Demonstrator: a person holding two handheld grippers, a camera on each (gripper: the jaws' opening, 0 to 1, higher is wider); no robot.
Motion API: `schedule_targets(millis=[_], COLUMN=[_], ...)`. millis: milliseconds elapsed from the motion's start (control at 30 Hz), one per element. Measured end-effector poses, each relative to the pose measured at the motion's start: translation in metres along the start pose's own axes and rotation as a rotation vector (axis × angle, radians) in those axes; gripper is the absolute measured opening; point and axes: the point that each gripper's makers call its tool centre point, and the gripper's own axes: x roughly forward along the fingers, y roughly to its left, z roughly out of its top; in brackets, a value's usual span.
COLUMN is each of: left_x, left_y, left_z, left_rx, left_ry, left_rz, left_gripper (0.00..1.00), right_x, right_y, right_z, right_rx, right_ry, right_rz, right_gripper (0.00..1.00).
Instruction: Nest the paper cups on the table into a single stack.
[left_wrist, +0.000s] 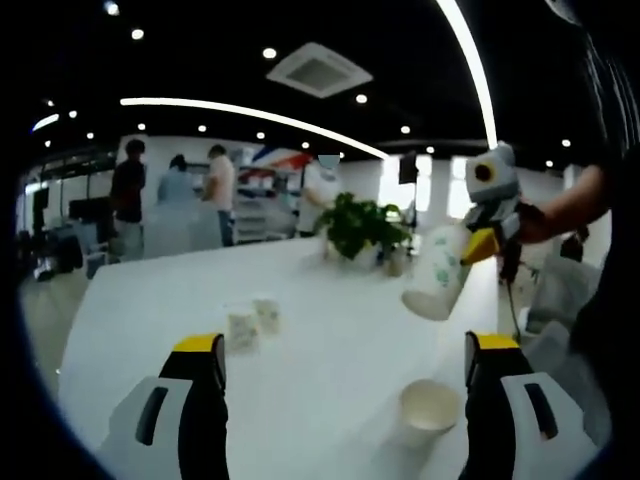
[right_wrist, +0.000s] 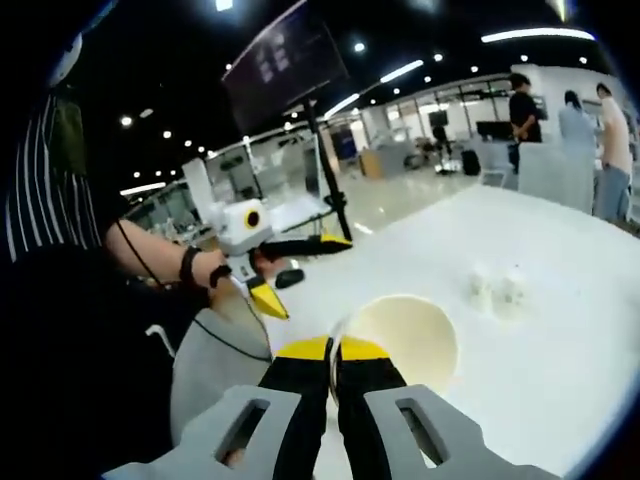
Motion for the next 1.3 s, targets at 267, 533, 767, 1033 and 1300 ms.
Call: schedule_targets(millis=[267,533,767,1033,1300], left_x=[-0.001,-0.007,-0.013,-0.016,-0.021], left_y=[0.007,0.012,0.014,0.015,0.020], left_z=[-0.004,-0.012,-0.016,-0.023,-0.021], left_rx=[-0.007,-0.024,-0.030,-0.033,-0.047], left_ry=[-0.003,-0.003,0.000,0.009,-0.005], left_rz=[0.017,0.039,0.061,0.071,0.096], left_gripper=[0.98,0.98,0.98,0.97,0.97], right_x=[0.002,0.005,0.008,0.028,0.057], right_y=[0.013,0.023,0.026,0.036,0.035], right_z=[-0.005,-0.010,-0.026,-0.051,-0.063], right_rx=[-0.067,-0.170,-0.297,-0.467,-0.519], right_ry=[0.077,0.184,0.328,0.494,0.573], right_rz=[0.020,0.033,0.041,0.128,0.145], right_gripper=[0.00,0.00,0.00,0.00,0.00])
